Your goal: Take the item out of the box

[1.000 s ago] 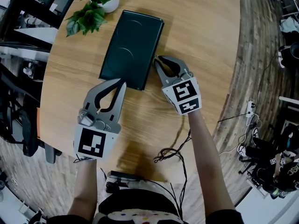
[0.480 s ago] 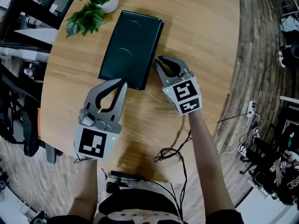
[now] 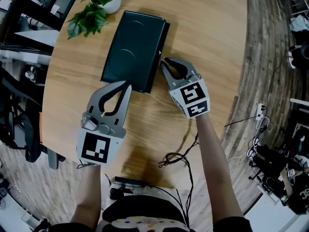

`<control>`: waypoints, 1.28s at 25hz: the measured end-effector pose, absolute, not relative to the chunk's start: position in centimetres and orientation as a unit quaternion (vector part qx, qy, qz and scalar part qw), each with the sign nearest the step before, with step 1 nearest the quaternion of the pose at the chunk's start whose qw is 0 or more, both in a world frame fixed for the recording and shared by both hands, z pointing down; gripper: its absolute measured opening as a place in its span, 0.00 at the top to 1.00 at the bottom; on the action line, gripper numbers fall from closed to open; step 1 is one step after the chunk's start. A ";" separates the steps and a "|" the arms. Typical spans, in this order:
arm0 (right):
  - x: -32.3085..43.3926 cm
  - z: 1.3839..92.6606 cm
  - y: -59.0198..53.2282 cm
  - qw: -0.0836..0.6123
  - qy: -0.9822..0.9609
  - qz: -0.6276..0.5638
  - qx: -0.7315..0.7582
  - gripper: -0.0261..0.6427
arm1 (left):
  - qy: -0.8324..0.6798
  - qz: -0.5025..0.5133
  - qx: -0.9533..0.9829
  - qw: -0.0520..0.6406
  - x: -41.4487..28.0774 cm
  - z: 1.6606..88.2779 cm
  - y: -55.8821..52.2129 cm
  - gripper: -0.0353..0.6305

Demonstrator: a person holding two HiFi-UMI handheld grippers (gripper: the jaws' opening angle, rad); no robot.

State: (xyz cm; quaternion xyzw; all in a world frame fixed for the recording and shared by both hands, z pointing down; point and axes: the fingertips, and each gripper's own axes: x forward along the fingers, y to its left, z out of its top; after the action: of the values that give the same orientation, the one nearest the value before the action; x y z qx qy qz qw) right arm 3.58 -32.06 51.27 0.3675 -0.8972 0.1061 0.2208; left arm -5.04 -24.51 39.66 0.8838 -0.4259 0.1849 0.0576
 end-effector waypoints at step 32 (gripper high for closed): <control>8.5 51.2 -31.3 0.219 -0.884 0.118 0.396 0.89 | -0.408 0.187 0.892 0.058 -2.6 40.2 -24.3 0.94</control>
State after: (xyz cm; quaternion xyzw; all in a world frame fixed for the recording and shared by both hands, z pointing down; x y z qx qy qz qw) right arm 8.52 -31.32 51.17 0.3959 -0.8838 0.1182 0.2194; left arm -2.61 -24.33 40.17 0.8920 -0.4077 0.1868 0.0576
